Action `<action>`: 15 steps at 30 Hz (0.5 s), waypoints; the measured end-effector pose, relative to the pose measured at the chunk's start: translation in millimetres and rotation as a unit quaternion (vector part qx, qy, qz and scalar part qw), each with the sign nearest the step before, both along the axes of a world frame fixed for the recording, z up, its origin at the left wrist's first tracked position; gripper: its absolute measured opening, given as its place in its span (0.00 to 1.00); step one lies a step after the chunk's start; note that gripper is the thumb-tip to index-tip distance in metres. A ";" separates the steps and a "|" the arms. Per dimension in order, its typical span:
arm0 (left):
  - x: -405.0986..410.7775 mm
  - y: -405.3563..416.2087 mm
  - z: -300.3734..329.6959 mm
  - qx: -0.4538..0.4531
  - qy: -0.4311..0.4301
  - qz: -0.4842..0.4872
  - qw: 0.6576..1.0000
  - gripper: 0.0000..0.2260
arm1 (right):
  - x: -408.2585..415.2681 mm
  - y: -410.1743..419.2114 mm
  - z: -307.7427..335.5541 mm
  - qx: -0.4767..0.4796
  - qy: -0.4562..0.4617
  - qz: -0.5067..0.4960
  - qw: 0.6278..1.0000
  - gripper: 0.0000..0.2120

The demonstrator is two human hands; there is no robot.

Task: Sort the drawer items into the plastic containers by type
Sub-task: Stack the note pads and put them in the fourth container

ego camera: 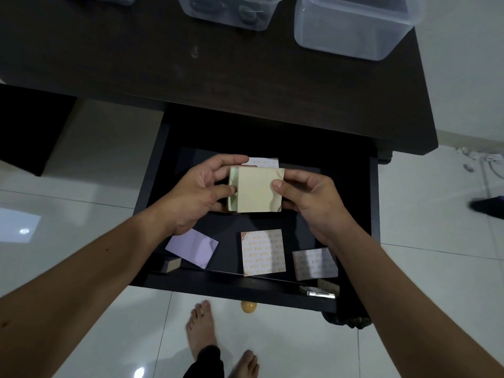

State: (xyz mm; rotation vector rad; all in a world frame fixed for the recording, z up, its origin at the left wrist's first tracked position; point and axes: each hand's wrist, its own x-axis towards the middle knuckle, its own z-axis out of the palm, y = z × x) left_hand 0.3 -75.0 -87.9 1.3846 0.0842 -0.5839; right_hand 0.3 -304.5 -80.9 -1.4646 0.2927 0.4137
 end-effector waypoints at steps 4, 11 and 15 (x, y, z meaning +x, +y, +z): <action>-0.9 -0.8 2.2 -0.018 0.004 -0.013 1.000 0.28 | -0.9 -1.1 1.0 -0.011 0.002 0.018 1.000 0.11; -1.6 -1.4 -3.2 -0.023 0.030 -0.010 0.999 0.32 | -1.2 -2.4 0.8 -0.024 0.013 0.038 0.999 0.10; -1.7 -2.6 -6.7 0.033 0.018 -0.020 0.999 0.28 | 3.1 -4.0 2.3 -0.011 0.015 0.025 1.000 0.09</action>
